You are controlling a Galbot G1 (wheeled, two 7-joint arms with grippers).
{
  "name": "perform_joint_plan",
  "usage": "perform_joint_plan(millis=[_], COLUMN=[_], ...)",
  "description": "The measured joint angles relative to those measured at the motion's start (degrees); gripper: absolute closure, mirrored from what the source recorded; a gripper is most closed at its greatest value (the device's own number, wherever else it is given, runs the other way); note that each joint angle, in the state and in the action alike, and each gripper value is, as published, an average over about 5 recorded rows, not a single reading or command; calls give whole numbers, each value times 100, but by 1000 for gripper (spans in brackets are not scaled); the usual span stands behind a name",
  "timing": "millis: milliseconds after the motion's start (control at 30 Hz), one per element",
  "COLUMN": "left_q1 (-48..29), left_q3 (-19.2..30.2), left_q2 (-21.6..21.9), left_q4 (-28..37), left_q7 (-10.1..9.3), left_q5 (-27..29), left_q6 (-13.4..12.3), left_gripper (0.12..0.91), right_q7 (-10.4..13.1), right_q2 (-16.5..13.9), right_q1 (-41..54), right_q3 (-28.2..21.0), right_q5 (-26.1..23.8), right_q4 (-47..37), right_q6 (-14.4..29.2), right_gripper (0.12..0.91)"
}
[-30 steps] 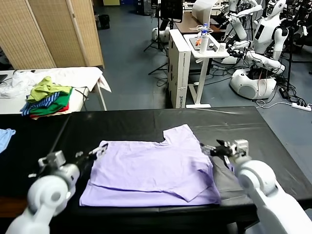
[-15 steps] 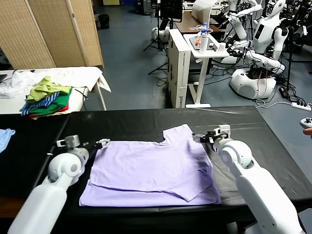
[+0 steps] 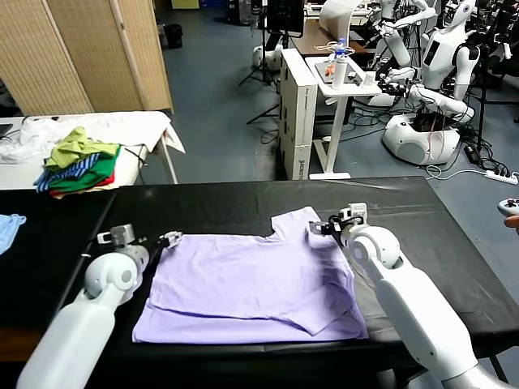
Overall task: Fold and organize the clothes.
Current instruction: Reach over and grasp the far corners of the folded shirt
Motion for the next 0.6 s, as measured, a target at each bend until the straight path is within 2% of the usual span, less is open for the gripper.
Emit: perform_joint_plan(millis=[133,300,600], left_q1=[46,85,97], left_q3=[-5,-14,-8], left_q2=[3,4,7], left_q4=[-11,-11,-32], left_q7=[16,37,146], left_q5=[20,43,46], left_q6=[1,4,16], left_gripper=[424,541,791], right_q7=[-21,-82,-223], right_q2=[28,38,23], right_q1=[4,0,-82], right_q3=[0,8,77], right_q5=[-3,-25,-85], right_q4=[-77,-124,-84], right_q6=[0,1,2], right_gripper=[732,866,886])
